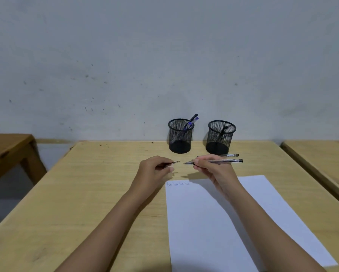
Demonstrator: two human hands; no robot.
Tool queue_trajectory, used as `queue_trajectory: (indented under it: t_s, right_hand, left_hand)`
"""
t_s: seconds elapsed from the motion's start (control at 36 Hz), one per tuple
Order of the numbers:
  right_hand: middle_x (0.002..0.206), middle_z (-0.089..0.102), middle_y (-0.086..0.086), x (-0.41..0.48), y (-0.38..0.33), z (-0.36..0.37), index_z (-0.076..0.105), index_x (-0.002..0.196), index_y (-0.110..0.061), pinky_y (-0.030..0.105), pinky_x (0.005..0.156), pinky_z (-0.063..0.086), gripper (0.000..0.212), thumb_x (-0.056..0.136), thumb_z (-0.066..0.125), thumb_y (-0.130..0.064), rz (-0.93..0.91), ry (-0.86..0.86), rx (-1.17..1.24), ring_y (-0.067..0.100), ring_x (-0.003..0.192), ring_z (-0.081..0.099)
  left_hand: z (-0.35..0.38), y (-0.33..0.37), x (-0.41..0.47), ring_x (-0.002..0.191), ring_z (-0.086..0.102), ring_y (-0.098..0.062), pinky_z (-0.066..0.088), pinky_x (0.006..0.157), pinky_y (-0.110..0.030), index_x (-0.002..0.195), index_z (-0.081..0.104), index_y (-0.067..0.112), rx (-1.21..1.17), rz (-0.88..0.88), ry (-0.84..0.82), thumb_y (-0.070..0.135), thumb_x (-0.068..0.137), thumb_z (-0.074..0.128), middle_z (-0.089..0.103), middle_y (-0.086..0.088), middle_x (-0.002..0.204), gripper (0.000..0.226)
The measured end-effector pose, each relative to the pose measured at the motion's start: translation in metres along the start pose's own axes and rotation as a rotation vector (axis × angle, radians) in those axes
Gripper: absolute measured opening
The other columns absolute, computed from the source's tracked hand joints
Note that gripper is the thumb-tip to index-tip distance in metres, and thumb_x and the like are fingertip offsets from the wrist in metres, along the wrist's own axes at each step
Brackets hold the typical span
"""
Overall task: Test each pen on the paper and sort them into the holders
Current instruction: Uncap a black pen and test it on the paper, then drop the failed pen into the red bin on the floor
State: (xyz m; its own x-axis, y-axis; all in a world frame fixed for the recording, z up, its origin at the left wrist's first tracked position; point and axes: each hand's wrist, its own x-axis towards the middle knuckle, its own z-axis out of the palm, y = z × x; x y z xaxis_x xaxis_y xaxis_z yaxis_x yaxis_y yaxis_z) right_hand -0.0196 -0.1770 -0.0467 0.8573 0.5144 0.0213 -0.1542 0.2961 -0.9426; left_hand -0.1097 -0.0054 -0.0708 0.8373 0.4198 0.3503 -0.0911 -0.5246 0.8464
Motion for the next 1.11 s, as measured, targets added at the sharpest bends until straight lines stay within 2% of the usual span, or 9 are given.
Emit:
queue_trajectory:
  t_s: [0.11, 0.33, 0.5, 0.64, 0.72, 0.86, 0.92, 1.0, 1.11]
  right_hand:
    - [0.064, 0.069, 0.007, 0.0, -0.004, 0.006, 0.064, 0.078, 0.007, 0.013, 0.06, 0.052, 0.005, 0.075, 0.067, 0.006, -0.01, -0.022, 0.009, 0.012, 0.061, 0.067]
    - [0.062, 0.068, 0.008, -0.005, -0.011, 0.013, 0.063, 0.076, 0.007, 0.014, 0.058, 0.052, 0.004, 0.074, 0.066, 0.009, -0.021, -0.074, -0.018, 0.013, 0.058, 0.066]
    - [0.063, 0.069, 0.007, -0.008, -0.018, 0.017, 0.06, 0.076, 0.004, 0.015, 0.059, 0.054, 0.008, 0.074, 0.064, 0.01, -0.01, -0.099, 0.041, 0.014, 0.059, 0.068]
    - [0.064, 0.069, 0.006, -0.012, -0.027, 0.015, 0.06, 0.075, 0.0, 0.015, 0.059, 0.053, 0.008, 0.073, 0.063, 0.007, -0.026, -0.132, 0.053, 0.012, 0.06, 0.067]
    - [0.065, 0.068, 0.003, -0.012, -0.043, 0.011, 0.06, 0.077, -0.002, 0.014, 0.061, 0.052, 0.007, 0.071, 0.064, 0.0, -0.054, -0.143, -0.016, 0.01, 0.06, 0.066]
    - [0.067, 0.069, 0.005, -0.005, -0.066, -0.013, 0.069, 0.069, -0.007, 0.014, 0.06, 0.052, 0.007, 0.069, 0.066, -0.001, -0.124, -0.009, -0.011, 0.012, 0.061, 0.066]
    - [0.066, 0.069, 0.004, -0.006, -0.07, -0.024, 0.073, 0.065, -0.01, 0.014, 0.062, 0.052, 0.007, 0.058, 0.074, -0.008, -0.16, 0.027, -0.103, 0.011, 0.062, 0.066]
    - [0.068, 0.072, 0.002, -0.009, -0.073, -0.042, 0.074, 0.067, -0.011, 0.015, 0.065, 0.051, 0.011, 0.061, 0.079, -0.003, -0.21, 0.083, -0.469, 0.01, 0.064, 0.064]
    - [0.073, 0.071, 0.01, -0.02, -0.08, -0.057, 0.074, 0.074, -0.01, 0.016, 0.064, 0.049, 0.012, 0.068, 0.077, 0.0, -0.249, 0.162, -0.779, 0.009, 0.063, 0.062]
  left_hand:
    - [0.003, 0.014, -0.003, 0.085, 0.065, -0.01, 0.053, 0.08, -0.024, 0.093, 0.073, 0.014, -0.11, -0.011, 0.012, 0.011, 0.077, 0.074, 0.071, 0.004, 0.09, 0.016]
    - [0.003, 0.036, -0.004, 0.082, 0.068, -0.008, 0.052, 0.077, -0.018, 0.086, 0.072, 0.023, -0.216, 0.032, -0.054, 0.006, 0.073, 0.076, 0.072, 0.007, 0.085, 0.021]
    - [0.004, 0.043, 0.001, 0.082, 0.07, -0.018, 0.056, 0.08, -0.03, 0.087, 0.075, 0.012, -0.255, 0.059, -0.046, 0.003, 0.07, 0.078, 0.074, -0.004, 0.085, 0.019]
    - [0.001, 0.053, 0.003, 0.078, 0.068, -0.011, 0.051, 0.074, -0.019, 0.084, 0.075, 0.02, -0.262, 0.176, -0.037, 0.004, 0.072, 0.077, 0.073, 0.003, 0.081, 0.021]
    - [0.002, 0.062, 0.013, 0.077, 0.067, -0.005, 0.05, 0.074, -0.015, 0.089, 0.074, 0.014, -0.257, 0.215, -0.081, 0.004, 0.073, 0.076, 0.072, 0.002, 0.084, 0.02]
    - [0.001, 0.065, 0.041, 0.072, 0.065, -0.002, 0.049, 0.072, -0.012, 0.088, 0.074, 0.014, -0.274, 0.166, -0.148, 0.004, 0.071, 0.077, 0.071, 0.005, 0.08, 0.02]
    - [0.002, 0.061, 0.052, 0.075, 0.068, -0.009, 0.053, 0.076, -0.018, 0.085, 0.074, 0.019, -0.285, 0.142, -0.179, 0.004, 0.071, 0.077, 0.073, 0.004, 0.079, 0.021]
    - [0.012, 0.059, 0.064, 0.078, 0.068, -0.011, 0.054, 0.081, -0.025, 0.084, 0.073, 0.021, -0.269, 0.119, -0.276, 0.006, 0.071, 0.078, 0.074, 0.0, 0.083, 0.021]
    - [0.04, 0.071, 0.074, 0.073, 0.064, -0.011, 0.052, 0.071, -0.022, 0.082, 0.072, 0.023, -0.272, 0.129, -0.392, 0.006, 0.071, 0.078, 0.072, -0.005, 0.082, 0.021]
